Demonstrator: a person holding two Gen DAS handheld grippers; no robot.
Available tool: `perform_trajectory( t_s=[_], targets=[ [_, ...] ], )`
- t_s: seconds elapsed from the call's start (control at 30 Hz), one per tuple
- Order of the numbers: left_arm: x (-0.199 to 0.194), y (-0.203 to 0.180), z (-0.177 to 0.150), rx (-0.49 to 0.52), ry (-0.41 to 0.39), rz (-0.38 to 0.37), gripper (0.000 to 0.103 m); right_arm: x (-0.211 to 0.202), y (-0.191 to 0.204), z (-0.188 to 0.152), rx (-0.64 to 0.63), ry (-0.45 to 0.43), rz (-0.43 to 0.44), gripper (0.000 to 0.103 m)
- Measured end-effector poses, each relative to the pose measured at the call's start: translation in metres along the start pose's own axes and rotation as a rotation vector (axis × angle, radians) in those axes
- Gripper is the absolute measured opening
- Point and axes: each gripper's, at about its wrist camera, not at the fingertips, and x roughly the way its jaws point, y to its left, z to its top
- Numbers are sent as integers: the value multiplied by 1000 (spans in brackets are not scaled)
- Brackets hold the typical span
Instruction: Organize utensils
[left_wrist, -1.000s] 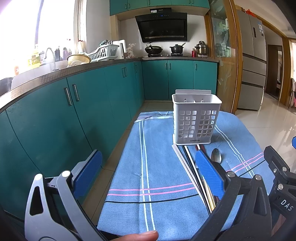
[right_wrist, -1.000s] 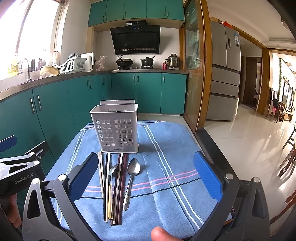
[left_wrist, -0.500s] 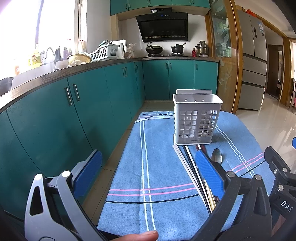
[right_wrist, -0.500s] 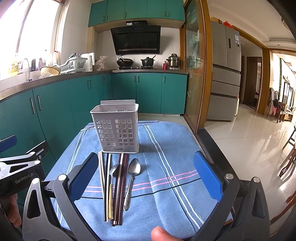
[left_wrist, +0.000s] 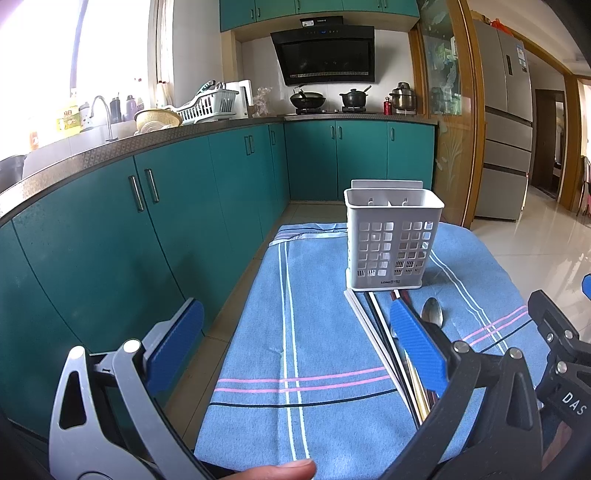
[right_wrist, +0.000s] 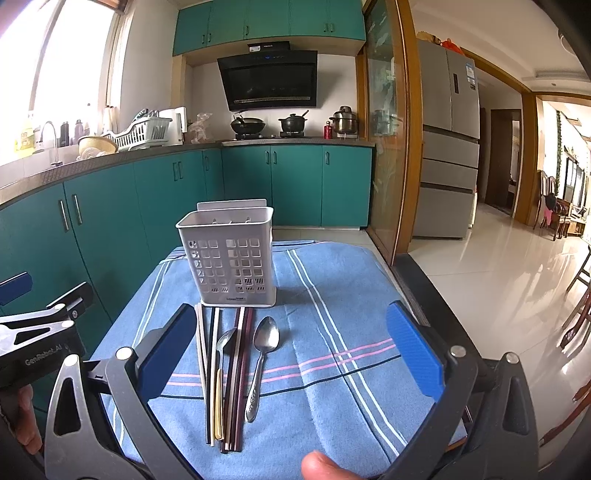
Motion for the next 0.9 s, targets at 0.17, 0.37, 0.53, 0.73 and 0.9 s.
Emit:
perform_trajectory(
  t_s=[0.17, 0.37, 0.53, 0.73, 0.9],
  targets=[
    [0, -1, 0, 3, -1, -1, 100, 0, -4, 1, 8, -1, -3, 100],
    [-3, -2, 1, 6, -7, -4, 100, -1, -7, 2, 12, -3, -8, 100],
    [-3, -2, 1, 7, -7, -4, 100, -3, -8, 3, 12, -7, -11, 100],
    [-4, -3, 1, 7, -8, -5, 100, -6, -8, 3, 10, -11, -12, 100],
    [-3, -5, 2, 6, -5, -3, 100, -6, -6, 3, 1, -8, -13, 100]
  ],
)
